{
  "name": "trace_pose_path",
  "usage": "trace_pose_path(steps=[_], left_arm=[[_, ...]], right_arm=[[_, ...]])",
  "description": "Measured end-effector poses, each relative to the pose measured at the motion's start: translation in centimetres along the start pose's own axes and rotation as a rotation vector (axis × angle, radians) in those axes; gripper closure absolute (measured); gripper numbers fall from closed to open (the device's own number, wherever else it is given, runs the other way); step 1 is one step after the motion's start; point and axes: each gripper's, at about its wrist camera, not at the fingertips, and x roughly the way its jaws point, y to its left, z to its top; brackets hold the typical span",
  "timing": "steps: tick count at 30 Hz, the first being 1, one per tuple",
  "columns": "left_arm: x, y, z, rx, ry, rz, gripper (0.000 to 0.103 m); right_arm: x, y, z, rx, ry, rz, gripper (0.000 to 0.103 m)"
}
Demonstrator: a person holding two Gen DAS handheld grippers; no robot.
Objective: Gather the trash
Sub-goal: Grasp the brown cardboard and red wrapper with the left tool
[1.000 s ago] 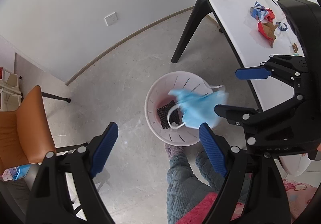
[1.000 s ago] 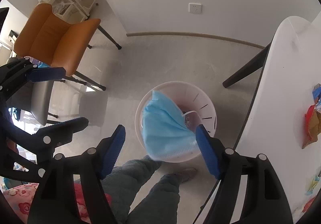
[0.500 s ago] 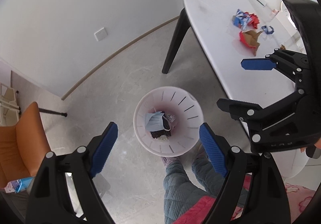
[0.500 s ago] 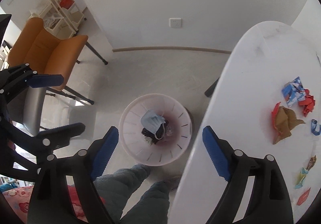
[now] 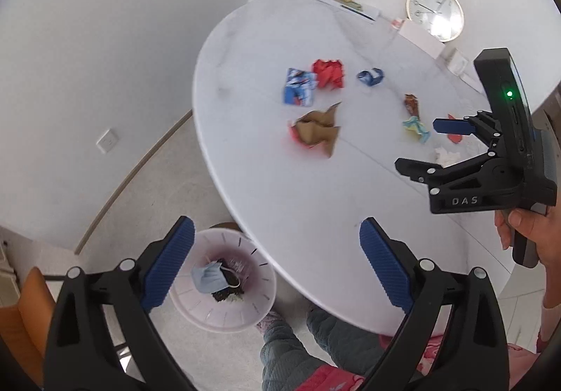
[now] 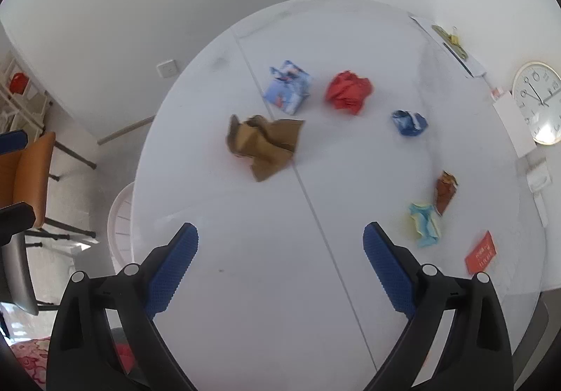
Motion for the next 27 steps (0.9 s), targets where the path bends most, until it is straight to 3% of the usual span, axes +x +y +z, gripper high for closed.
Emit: trace_pose_path(steps=[6,15,18,27], left_arm=[[4.2,-3.9,2.7,0.04,0.043,-0.004,0.012],[12.9,-7.6,6.5,0.026,0.086,0.039,0.012],[15.2,-7.1,7.7,-0.06,0.117,0.049,0.012],[17.9,-4.4,10.7,-0.455,0.157,0.054,0.012]], right_arm=[[0.0,-7.0,-2.1,0.112,0.008,-0.004,0.008],[1.4,-12.7,-3.3,0.184,0.034,0.034,0.008],[2.3,-13.8,-3.0,0.191,0.037,0.047,0.008],[5.3,-15.5,0.0,0.185,0.032,0.102,0.008]])
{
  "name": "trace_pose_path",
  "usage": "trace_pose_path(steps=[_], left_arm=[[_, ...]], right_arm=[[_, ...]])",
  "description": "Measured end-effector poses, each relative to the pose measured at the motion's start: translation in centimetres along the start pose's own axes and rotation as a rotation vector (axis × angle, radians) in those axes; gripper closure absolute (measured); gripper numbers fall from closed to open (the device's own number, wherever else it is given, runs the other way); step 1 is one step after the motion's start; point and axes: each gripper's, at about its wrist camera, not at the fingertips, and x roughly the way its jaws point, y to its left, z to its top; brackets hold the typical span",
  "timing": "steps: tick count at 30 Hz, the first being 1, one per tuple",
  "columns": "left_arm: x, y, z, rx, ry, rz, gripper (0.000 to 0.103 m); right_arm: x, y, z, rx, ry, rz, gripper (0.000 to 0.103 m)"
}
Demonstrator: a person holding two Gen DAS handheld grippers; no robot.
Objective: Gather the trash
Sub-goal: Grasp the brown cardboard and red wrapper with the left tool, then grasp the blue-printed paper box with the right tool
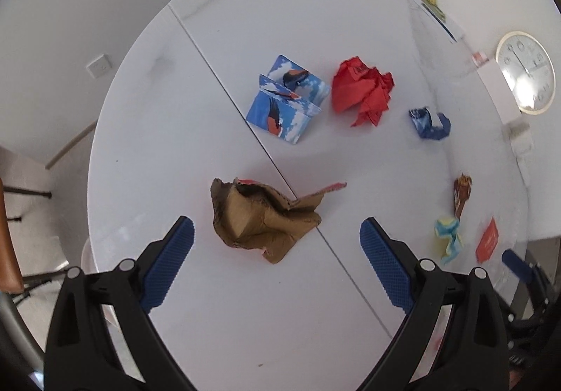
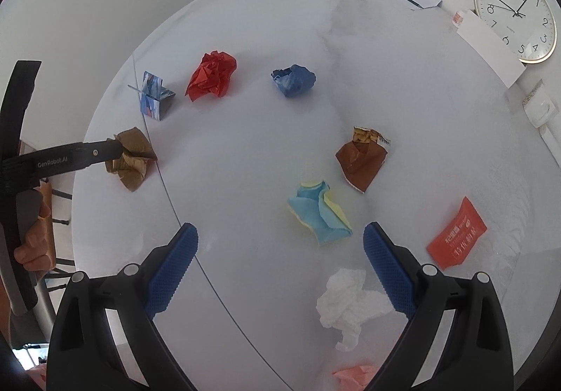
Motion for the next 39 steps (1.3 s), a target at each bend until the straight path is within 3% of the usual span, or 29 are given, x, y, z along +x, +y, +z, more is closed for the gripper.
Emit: trace_pose_path(steps=[6,11,14,18,25,33,39], left_arm=[[1.9,1.5,1.0,-0.326,0.054,0.011,0.012],[4.1,1.6,0.9,-0.434,0.099,0.057,0.012],[4.8,1.7,0.7,-0.429,0.111,0.085,0.013],[4.7,1.9,0.6,-0.396,0.098,0.078,0.027],[3.8,1.5,0.2,-0.227,0.096,0.024,0.07],[2.8,3.0,-0.6,-0.137,0.098,-0.045,0.077],[2.4,4.9,0.7,-0.07,0.076,-0.101,0.077]], right_arm=[[0.9,-0.5,2.2,-0.003,-0.022,0.029,0.008],[1.2,-0.6,3.3,-0.006,-0.037,0.037,0.008],[1.2,-0.5,3.5,0.002,-0.039,0.05,0.008],[1.4,-0.3,3.4,0.008,-0.037,0.06,0.008],[2.1,1.5,3.6,-0.01,-0.019,0.065,0.008],[3.0,5.3,5.1,-0.016,-0.006,0.088,0.008],[4.0,7.9,6.2,-0.006,0.009,0.118,0.008]])
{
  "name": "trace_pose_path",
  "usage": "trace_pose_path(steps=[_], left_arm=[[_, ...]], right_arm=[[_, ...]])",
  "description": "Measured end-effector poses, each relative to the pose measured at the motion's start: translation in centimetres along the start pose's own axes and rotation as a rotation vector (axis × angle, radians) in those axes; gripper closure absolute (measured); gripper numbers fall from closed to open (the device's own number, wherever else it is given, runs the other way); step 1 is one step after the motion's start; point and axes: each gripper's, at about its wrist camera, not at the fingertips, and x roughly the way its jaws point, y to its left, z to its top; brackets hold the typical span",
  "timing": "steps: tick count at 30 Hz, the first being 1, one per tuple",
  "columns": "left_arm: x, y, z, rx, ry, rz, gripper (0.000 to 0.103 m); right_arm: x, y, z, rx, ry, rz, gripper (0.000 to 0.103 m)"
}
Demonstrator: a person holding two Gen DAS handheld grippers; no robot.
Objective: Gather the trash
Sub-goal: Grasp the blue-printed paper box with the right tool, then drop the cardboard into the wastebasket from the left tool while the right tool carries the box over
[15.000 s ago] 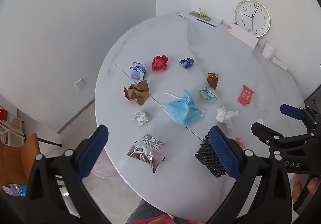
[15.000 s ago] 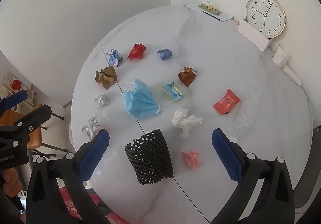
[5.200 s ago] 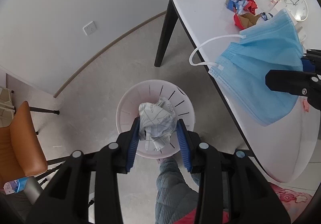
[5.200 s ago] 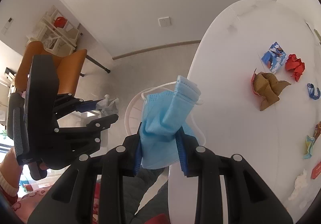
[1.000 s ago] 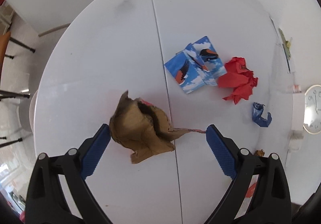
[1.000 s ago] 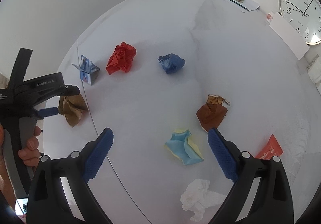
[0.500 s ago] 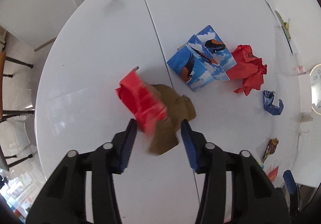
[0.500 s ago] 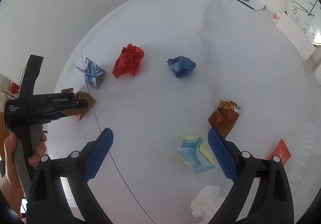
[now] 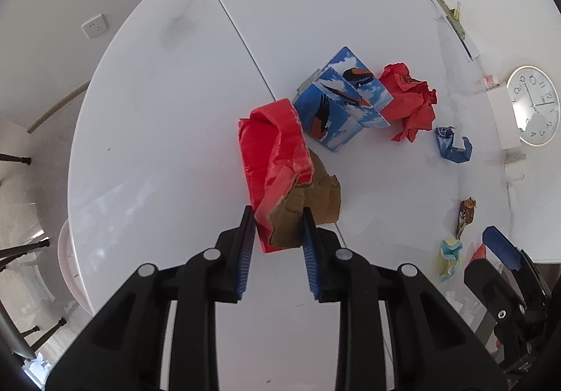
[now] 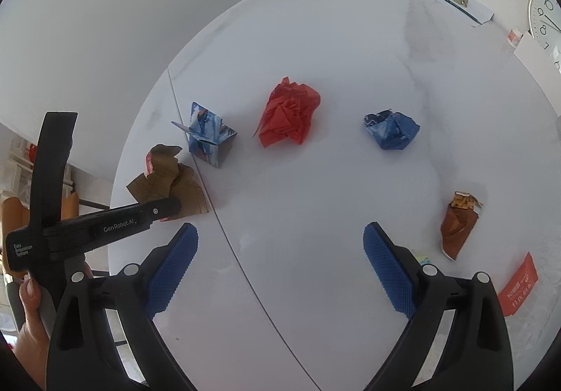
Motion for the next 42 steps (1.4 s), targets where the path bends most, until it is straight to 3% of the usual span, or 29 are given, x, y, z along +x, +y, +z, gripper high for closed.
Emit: trace_pose_path(steps=[6,13,21,26,30,37,42], left_arm=[[-0.5,0.4,0.0,0.051,-0.027,-0.036,0.077],[-2.7,2.1,-1.3,0.104,-0.056,-0.017,0.077],[-5.3,5.3,-1.8,0.143,-0.079,-0.014,0.077],[-5.3,6.5,-1.0,0.227,-0.059,-0.019,0.077],[-5.2,7.0,0.0,0.296,-0.031,-0.04,0.077],[-5.5,6.6,2.1,0.365,-0.029,-0.048,0.077],[-5.1,6.6,3.1,0.361,-0.012,-0.053,0.077]], right_arm=[[0.7,1.6,0.7,-0.001,0.002,0.013,0.008],[2.5,4.3,2.2,0.05,-0.004,0.041,0.008],[6.2,6.7,3.6,0.277,-0.047,0.002,0.008],[8.2,7.5,4.0,0.38,-0.054,-0.057,0.023],[9.3,8.0,3.9,0.441,-0.051,-0.082,0.029],[9.8,8.7,5.2,0.425,-0.073,-0.122,0.029],[11.1,8.1,6.3,0.411,-0.051,-0.121,0.029]])
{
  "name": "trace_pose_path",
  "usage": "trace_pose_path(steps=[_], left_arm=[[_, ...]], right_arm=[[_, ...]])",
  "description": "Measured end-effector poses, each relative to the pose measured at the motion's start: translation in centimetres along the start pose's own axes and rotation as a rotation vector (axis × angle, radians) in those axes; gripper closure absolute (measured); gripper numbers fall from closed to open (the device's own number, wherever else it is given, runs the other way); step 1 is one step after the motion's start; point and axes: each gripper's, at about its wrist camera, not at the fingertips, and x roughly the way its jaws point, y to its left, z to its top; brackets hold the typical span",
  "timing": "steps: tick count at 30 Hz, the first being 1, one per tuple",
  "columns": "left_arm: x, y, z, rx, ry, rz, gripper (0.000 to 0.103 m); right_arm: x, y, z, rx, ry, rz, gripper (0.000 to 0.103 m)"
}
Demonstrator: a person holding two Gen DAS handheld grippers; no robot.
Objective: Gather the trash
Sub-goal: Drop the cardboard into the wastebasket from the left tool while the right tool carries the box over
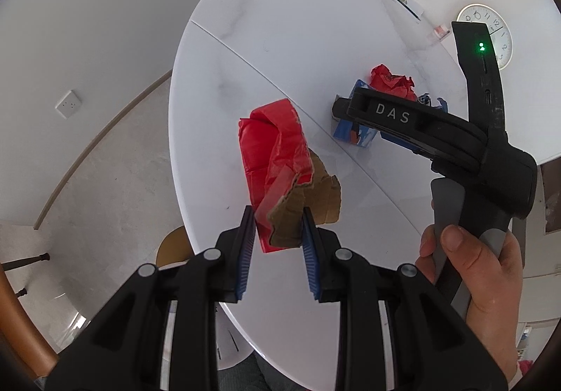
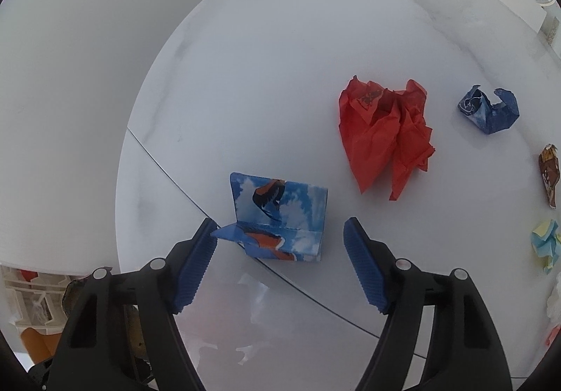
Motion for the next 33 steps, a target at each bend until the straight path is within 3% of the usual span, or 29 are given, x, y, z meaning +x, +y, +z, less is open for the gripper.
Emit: trace_pose_path(steps=[4,9,14,21,26,33], left_arm=[[0.1,0.3,0.2,0.03,0.024,-0.014,0.077],[-0.1,1.0,0.2,0.075,0.043,-0.055,0.077],[-1.1,2.5,0.2,0.207,0.076,-0.092,0.077],[-3.4,4.9,-1.3,0.403,0.126,-0.155,0.077],[-4.5,6.3,-5.8,0.57,0.218,-0.174,0.077],[-2.9,8.6,-12.6,0.626,0.358,-0.2,0.077]], right_arm=[[0.6,0.4,-0.3,-0.018,0.004,-0.029,0.036],[0.6,0.7,-0.8,-0.01,-0.03,-0.091,0.054],[-0.2,1.1,-1.9,0.021,-0.075,-0.127,0.054],[-5.7,2.9,-8.9,0.095,-0.137,-0.133,0.054],[-9.7,5.3,-15.9,0.111,-0.11,-0.113,0.054],[-13.0,8.5,-24.4,0.096,-0.053,-0.091,0.054]])
